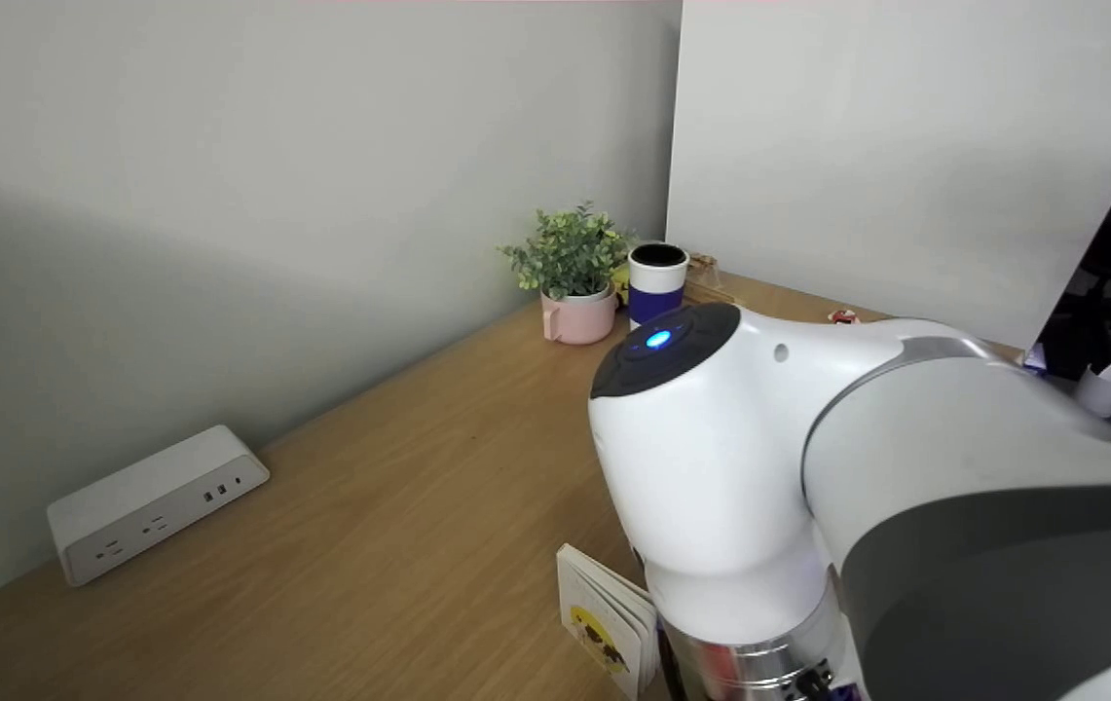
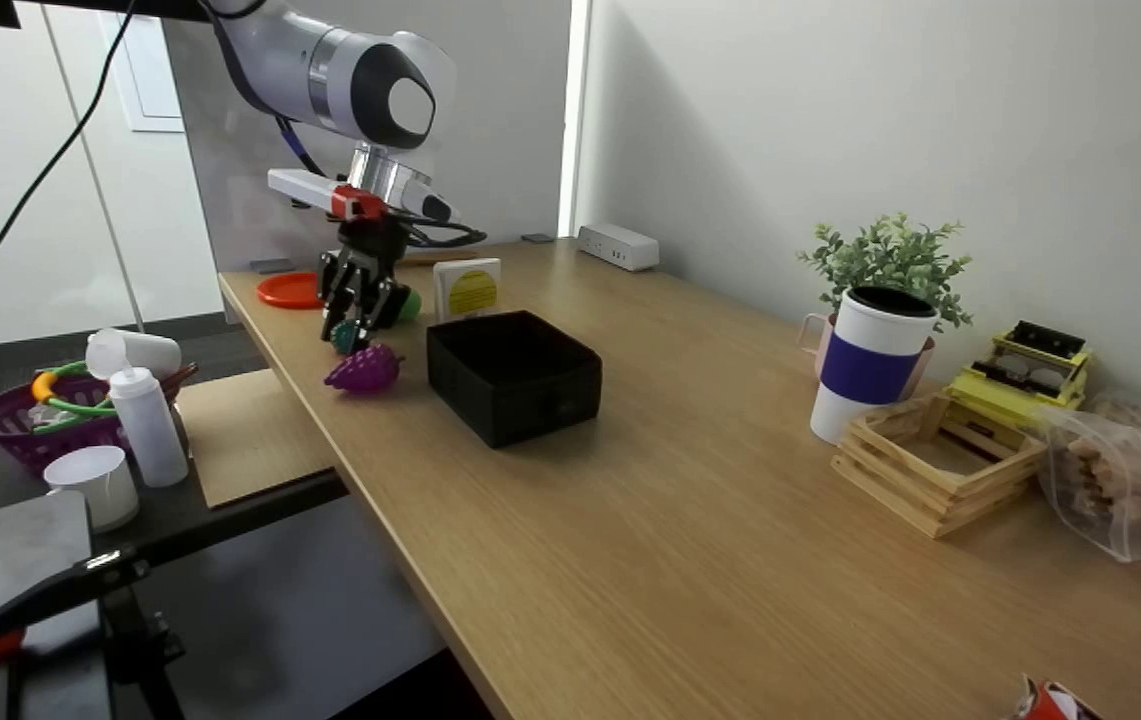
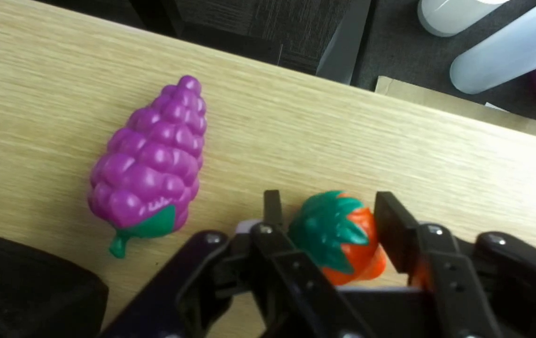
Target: Put the grapes and green and red object in black basket
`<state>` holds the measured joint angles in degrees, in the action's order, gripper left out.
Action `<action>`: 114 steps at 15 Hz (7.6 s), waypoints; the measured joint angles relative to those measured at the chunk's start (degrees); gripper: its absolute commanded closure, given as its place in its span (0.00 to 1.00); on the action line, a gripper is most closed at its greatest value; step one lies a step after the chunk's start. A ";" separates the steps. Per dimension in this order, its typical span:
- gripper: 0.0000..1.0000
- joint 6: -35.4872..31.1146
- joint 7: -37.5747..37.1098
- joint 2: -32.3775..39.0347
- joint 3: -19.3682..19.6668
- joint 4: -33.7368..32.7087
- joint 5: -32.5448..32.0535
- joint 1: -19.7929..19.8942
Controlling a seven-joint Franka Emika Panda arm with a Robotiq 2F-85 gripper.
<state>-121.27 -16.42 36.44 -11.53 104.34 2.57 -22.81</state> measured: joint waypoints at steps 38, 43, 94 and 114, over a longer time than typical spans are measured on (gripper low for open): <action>0.85 4.06 -10.84 -12.95 1.54 2.04 -3.02 -0.79; 0.85 3.86 -10.95 -15.43 2.10 5.67 -1.87 2.17; 0.85 -20.03 1.01 -17.61 4.78 19.78 4.46 10.53; 0.00 -20.08 1.30 -15.55 3.91 20.22 7.90 12.19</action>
<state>-141.35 -15.11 20.89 -7.62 124.56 10.47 -10.62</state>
